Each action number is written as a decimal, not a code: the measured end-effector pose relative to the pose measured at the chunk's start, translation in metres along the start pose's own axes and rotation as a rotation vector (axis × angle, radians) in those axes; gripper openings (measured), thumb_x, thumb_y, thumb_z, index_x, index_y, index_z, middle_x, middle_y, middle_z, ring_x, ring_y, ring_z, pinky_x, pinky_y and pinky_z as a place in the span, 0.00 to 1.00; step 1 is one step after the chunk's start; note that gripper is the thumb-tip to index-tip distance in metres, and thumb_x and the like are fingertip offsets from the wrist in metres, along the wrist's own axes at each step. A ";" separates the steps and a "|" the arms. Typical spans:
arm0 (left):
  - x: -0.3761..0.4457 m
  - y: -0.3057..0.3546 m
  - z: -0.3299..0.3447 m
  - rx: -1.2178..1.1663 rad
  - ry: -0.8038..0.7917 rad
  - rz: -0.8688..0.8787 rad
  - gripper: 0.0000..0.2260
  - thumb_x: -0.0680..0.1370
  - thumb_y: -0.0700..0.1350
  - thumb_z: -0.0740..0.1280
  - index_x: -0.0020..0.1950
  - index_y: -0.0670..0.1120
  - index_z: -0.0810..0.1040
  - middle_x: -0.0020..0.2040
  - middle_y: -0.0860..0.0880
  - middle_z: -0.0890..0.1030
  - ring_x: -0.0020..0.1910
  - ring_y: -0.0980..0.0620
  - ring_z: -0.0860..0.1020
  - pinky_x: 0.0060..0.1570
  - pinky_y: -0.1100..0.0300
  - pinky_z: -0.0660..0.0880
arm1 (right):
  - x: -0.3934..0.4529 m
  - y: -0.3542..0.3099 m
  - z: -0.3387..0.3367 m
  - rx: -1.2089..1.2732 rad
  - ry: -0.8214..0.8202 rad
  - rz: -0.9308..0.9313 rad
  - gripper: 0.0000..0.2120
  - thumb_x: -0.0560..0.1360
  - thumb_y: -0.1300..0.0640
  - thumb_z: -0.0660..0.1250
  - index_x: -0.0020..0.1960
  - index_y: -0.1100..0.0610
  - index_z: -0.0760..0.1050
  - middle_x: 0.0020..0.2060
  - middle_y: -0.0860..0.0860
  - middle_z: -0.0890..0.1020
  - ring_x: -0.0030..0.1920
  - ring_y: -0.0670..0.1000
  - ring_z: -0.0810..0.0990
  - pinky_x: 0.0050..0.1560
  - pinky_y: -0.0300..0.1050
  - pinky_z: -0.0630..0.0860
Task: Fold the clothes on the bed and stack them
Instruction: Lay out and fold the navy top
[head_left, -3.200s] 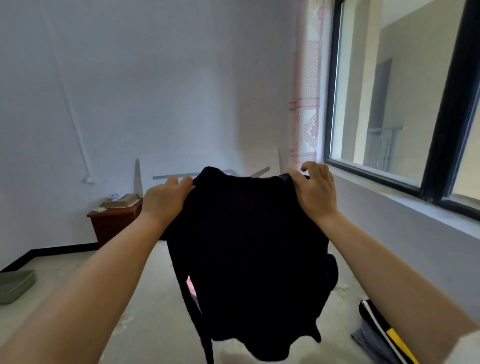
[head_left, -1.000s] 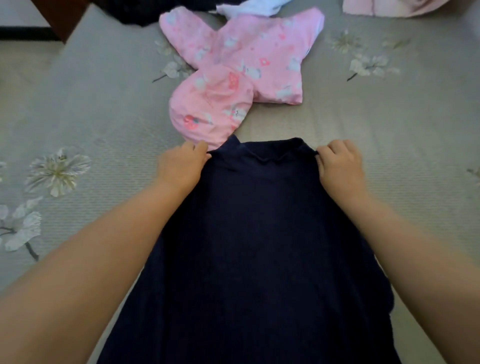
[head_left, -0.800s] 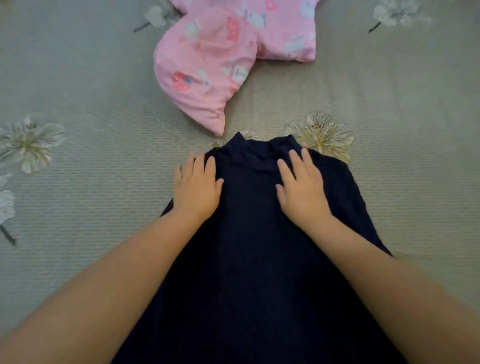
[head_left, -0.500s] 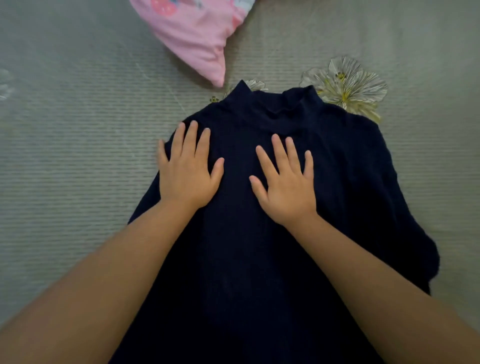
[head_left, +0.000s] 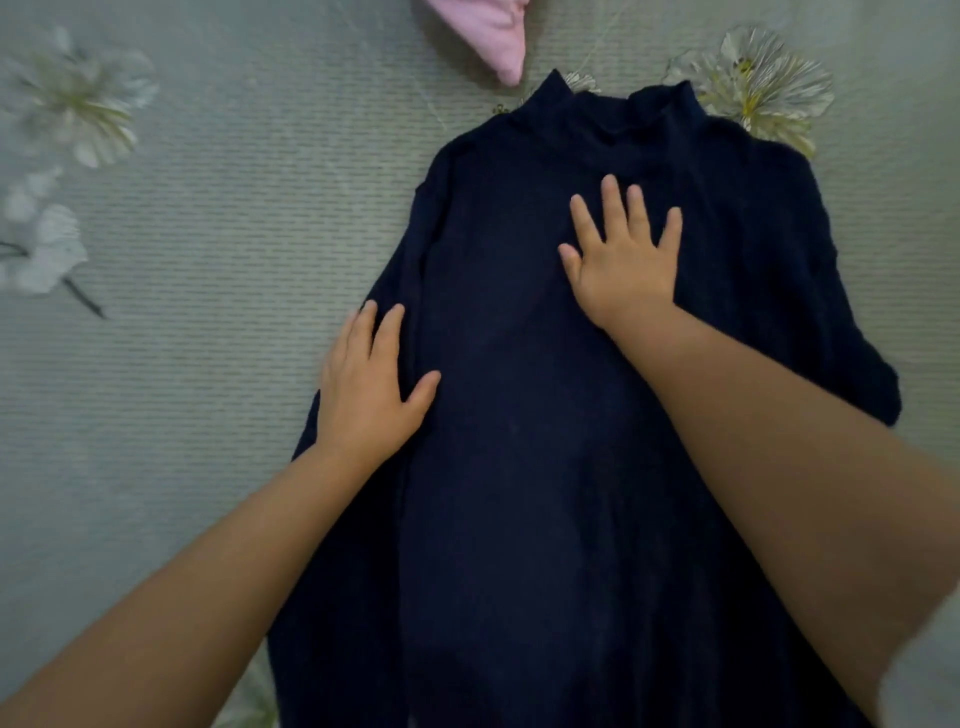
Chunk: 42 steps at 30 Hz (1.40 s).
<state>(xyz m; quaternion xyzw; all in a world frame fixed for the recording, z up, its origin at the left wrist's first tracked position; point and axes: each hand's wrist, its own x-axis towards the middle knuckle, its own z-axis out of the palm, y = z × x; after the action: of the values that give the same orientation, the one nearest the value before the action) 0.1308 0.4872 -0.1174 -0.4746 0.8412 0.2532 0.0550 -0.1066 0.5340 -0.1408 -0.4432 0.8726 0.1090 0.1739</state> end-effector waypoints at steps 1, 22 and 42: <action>-0.013 -0.004 -0.001 -0.036 0.005 -0.025 0.33 0.76 0.52 0.64 0.75 0.44 0.54 0.75 0.42 0.53 0.74 0.46 0.50 0.71 0.53 0.46 | -0.002 -0.005 -0.006 -0.057 -0.032 0.018 0.25 0.81 0.45 0.42 0.75 0.49 0.41 0.75 0.51 0.41 0.74 0.54 0.40 0.70 0.61 0.39; -0.228 -0.136 0.017 -0.328 0.037 -0.260 0.12 0.75 0.35 0.64 0.58 0.39 0.77 0.50 0.41 0.77 0.45 0.51 0.73 0.42 0.68 0.62 | -0.247 -0.142 0.062 0.519 0.022 -0.171 0.16 0.77 0.53 0.62 0.61 0.61 0.74 0.55 0.55 0.77 0.56 0.54 0.72 0.57 0.45 0.64; -0.217 -0.236 0.007 0.103 -0.077 0.122 0.33 0.75 0.57 0.45 0.73 0.38 0.57 0.73 0.39 0.59 0.73 0.42 0.55 0.68 0.56 0.37 | -0.354 -0.215 0.104 0.043 -0.121 0.405 0.17 0.78 0.50 0.58 0.58 0.61 0.73 0.59 0.58 0.69 0.60 0.58 0.65 0.60 0.52 0.57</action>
<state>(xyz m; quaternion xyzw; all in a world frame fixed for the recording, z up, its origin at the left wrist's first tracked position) 0.4425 0.5588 -0.1392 -0.4091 0.8776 0.2307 0.0961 0.2827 0.7051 -0.1025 -0.2477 0.9339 0.1496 0.2098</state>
